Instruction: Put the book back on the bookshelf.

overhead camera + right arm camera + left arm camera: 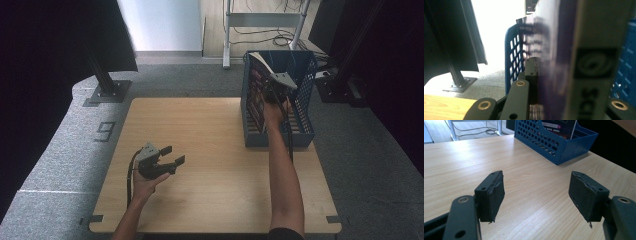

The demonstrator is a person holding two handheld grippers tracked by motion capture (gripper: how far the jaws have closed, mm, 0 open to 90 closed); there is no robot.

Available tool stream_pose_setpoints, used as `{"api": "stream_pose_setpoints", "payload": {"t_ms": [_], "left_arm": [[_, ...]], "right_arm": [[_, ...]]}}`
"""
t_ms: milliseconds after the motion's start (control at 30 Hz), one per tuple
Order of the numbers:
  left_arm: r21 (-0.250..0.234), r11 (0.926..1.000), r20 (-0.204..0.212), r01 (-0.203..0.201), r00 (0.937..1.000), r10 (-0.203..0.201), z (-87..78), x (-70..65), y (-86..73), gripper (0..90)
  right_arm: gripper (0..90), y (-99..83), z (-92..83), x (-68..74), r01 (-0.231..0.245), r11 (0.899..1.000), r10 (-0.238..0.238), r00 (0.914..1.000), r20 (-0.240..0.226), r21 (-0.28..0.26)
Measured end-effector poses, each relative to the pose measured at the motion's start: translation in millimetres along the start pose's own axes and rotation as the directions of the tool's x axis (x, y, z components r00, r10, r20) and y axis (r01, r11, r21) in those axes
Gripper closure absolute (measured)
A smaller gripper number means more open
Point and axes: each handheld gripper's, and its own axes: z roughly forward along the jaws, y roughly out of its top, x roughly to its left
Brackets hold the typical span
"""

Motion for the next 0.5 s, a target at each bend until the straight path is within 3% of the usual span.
{"api": "stream_pose_setpoints", "payload": {"t_ms": [267, 500], "left_arm": [[0.002, 1.0000, -0.002, -0.005, 1.0000, 0.005, 0.6, -1.1, 0.0, 28.9], [-0.003, 0.9999, -0.003, -0.010, 0.9999, 0.010, -0.8, -2.6, 1.7, 28.9]], "right_arm": [[81.7, -16.3, 2.4, 4.0, 0.008, 1.000, -0.008, 0.9999, -0.009, 0.023], [81.2, -22.8, -11.0, 7.1, 0.017, 0.999, -0.016, 0.9996, -0.025, 0.035]]}}
